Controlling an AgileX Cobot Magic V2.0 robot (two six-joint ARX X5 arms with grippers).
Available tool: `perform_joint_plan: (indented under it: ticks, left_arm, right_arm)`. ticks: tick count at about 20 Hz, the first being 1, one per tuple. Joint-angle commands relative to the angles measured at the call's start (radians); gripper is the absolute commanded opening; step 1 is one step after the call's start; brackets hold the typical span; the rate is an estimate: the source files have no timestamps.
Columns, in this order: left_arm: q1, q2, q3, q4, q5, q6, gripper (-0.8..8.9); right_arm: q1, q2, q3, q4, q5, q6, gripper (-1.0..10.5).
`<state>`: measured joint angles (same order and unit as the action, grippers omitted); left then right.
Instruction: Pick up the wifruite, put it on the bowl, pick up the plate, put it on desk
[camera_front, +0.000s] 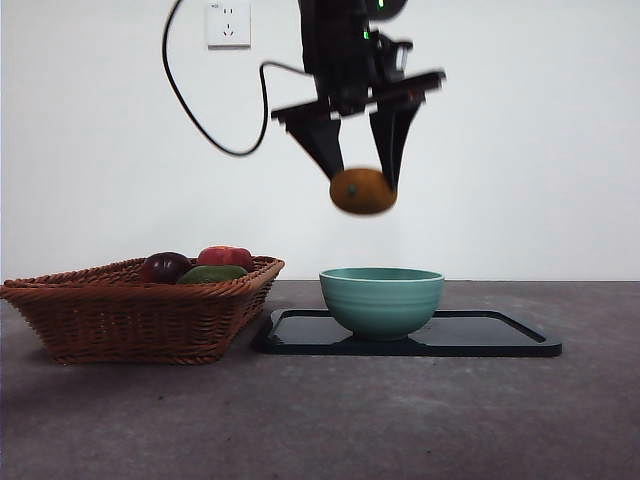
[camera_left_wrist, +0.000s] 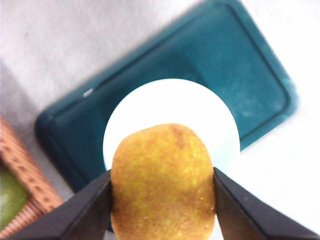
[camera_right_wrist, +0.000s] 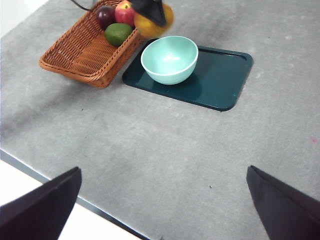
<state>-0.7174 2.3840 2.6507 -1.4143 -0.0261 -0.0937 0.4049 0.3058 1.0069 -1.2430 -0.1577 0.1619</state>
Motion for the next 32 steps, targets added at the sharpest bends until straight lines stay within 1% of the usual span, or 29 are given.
perform_joint_plan:
  ticks: [1,5,8,11,15,16,18,19,22,24,27,30,32]
  left_arm:
    - [0.001,-0.071,0.034,-0.040,0.000,-0.013,2.40]
    - [0.005,-0.203,0.005,-0.056,-0.005,-0.020,2.40]
    - [0.011,-0.339,-0.108,-0.058,-0.005,-0.022,2.41]
    - [0.028,-0.513,-0.311,-0.057,-0.007,-0.039,2.41]
    - [0.089,-0.722,-0.596,-0.057,-0.014,-0.074,2.41]
    - [0.109,-0.767,-0.668,-0.057,-0.030,-0.085,2.41]
    - [0.151,-0.846,-0.816,-0.056,-0.102,-0.119,2.41]
    - [0.169,-0.878,-0.887,-0.035,-0.138,-0.130,2.41]
    - [0.220,-0.966,-1.086,0.158,-0.141,-0.162,2.41]
    - [0.245,-0.971,-1.166,0.249,-0.141,-0.181,2.41]
    - [0.270,-0.925,-1.240,0.372,-0.131,-0.182,2.41]
    - [0.283,-0.832,-1.247,0.463,-0.121,-0.180,2.41]
    - [0.285,-0.766,-1.247,0.525,-0.081,-0.177,2.41]
  right_arm:
    - [0.005,0.003,0.006,0.007,0.002,0.007,5.9]
    - [0.005,0.003,0.006,-0.003,0.002,0.010,5.9]
    - [0.005,0.003,0.006,-0.008,0.002,0.010,5.9]
    - [0.005,0.003,0.006,-0.011,0.002,0.010,5.9]
    - [0.005,0.003,0.006,-0.011,0.002,0.010,5.9]
    - [0.005,0.003,0.006,-0.011,0.002,0.010,5.9]
    - [0.005,0.003,0.006,-0.011,0.002,0.010,5.9]
    - [0.005,0.003,0.006,-0.010,0.002,0.010,5.9]
    - [0.005,0.003,0.006,-0.006,0.002,0.011,5.9]
    - [0.005,0.003,0.006,-0.006,0.002,0.014,5.9]
    - [0.005,0.003,0.006,-0.006,0.002,0.015,5.9]
    - [0.005,0.003,0.006,-0.006,0.005,0.016,5.9]
    - [0.005,0.003,0.005,-0.006,0.006,0.016,5.9]
